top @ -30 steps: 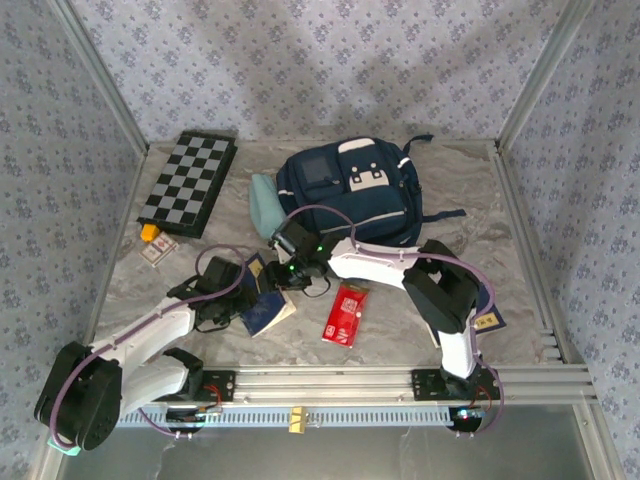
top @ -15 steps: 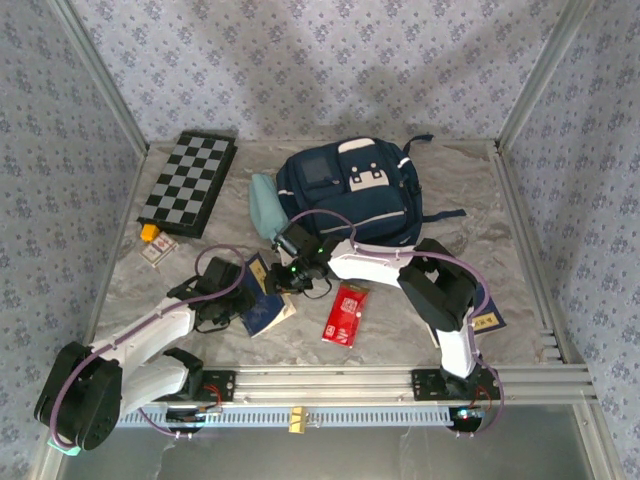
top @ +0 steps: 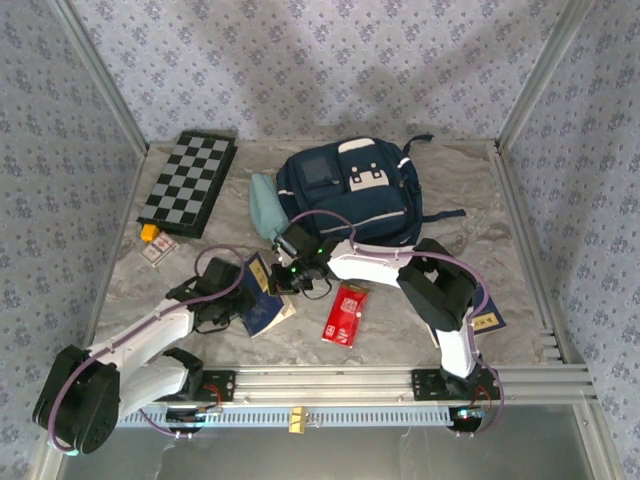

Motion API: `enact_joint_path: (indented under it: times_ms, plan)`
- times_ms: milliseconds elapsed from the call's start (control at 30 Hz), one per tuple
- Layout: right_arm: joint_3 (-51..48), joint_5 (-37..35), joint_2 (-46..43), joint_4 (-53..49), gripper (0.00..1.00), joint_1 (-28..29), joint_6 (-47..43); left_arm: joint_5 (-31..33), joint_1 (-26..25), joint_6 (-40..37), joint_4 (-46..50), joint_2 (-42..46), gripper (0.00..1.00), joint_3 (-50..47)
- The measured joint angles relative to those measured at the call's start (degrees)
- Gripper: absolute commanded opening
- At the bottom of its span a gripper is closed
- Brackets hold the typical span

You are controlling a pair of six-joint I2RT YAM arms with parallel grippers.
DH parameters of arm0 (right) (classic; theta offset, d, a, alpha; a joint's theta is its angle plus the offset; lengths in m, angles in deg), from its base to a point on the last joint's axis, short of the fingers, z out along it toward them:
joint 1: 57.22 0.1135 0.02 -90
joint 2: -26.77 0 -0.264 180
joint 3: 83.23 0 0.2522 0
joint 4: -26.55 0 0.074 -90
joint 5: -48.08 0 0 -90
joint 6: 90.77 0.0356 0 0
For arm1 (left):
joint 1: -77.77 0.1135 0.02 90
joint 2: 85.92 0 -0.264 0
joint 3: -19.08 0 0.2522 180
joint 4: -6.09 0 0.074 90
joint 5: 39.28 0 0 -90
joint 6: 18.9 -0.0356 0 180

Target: Pack the student bag

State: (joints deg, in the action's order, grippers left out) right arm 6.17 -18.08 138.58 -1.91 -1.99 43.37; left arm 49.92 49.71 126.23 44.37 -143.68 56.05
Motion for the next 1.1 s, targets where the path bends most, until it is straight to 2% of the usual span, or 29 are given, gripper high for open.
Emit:
enact_joint_path:
  times_ms: [133,333,600,900,1100]
  plan:
    - [-0.13,-0.04,-2.78,0.35,0.00,0.79,0.02,-0.02,0.35,-0.57,2.71,4.96,0.59,0.92]
    - [-2.14,-0.85,-12.79,0.87,0.00,1.49,0.02,-1.86,2.91,-0.76,5.03,14.56,0.70,5.14]
    - [-3.93,-1.25,-24.72,0.76,0.00,-3.19,0.04,-7.21,2.95,0.90,5.11,18.64,0.89,10.05]
    - [-5.95,5.66,-32.15,2.84,0.00,-14.14,1.07,-14.25,2.03,4.92,-8.28,14.25,1.00,10.95]
    - [-8.41,11.96,-34.84,9.14,0.00,-19.65,5.11,-16.52,-0.68,8.41,-20.57,10.03,1.00,10.95]
